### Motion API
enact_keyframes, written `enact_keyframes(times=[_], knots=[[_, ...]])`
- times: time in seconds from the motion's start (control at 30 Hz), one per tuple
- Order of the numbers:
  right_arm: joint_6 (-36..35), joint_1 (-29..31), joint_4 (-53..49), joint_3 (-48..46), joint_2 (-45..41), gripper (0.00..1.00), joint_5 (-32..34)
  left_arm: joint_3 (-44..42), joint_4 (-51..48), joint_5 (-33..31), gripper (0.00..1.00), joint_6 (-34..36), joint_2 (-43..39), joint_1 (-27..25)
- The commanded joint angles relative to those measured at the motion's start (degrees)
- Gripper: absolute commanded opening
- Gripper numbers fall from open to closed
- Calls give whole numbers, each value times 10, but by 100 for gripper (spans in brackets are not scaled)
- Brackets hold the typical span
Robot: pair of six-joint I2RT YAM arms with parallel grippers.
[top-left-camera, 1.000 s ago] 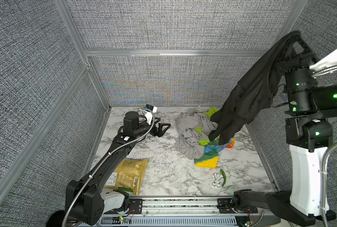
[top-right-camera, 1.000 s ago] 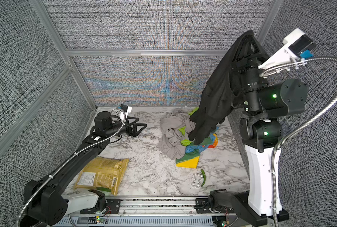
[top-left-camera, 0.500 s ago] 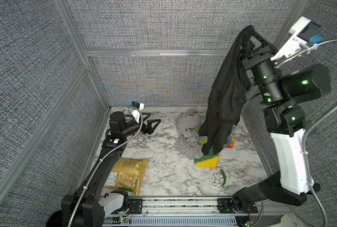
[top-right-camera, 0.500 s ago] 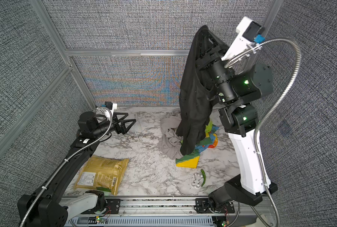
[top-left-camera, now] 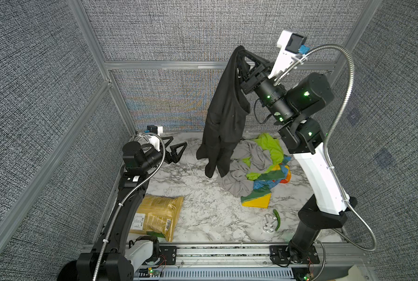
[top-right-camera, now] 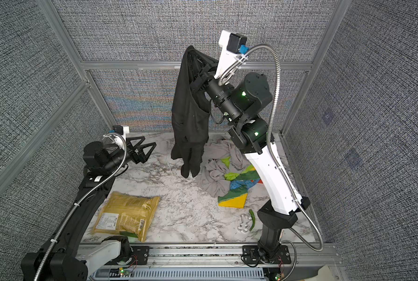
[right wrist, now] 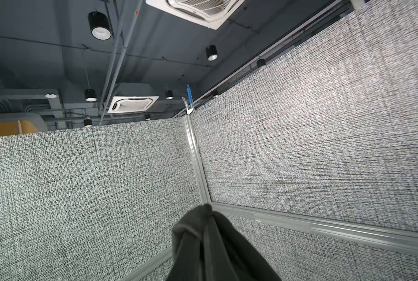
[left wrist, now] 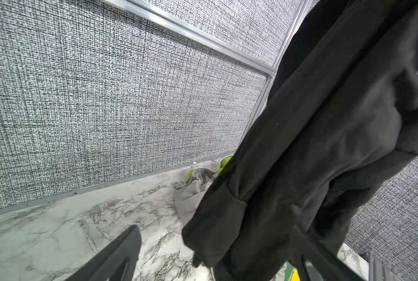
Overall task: Pick out a specific cloth from the pile
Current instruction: 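Lift the black shirt high above the pile with the right gripper, then carry the black shirt toward the left gripper and lower it to the table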
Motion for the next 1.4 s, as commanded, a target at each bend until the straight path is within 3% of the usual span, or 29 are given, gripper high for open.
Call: enact_keyframes(times=[0.0,0.43,0.73,1.1,1.37], knots=[[3,9,35,5,18,0,1,-6,45,-6,99,-12,-11,9],[42,21,20,-20,83,0,-31,-15,4,-54,99,34,-50,25],[58,20,10,-10,113,0,-97,-23,4,-69,98,47,-61,26],[70,15,26,5,132,0,-131,-23,16,-49,97,31,-43,26],[84,12,40,-94,135,0,-141,-25,13,-57,97,34,-48,25]])
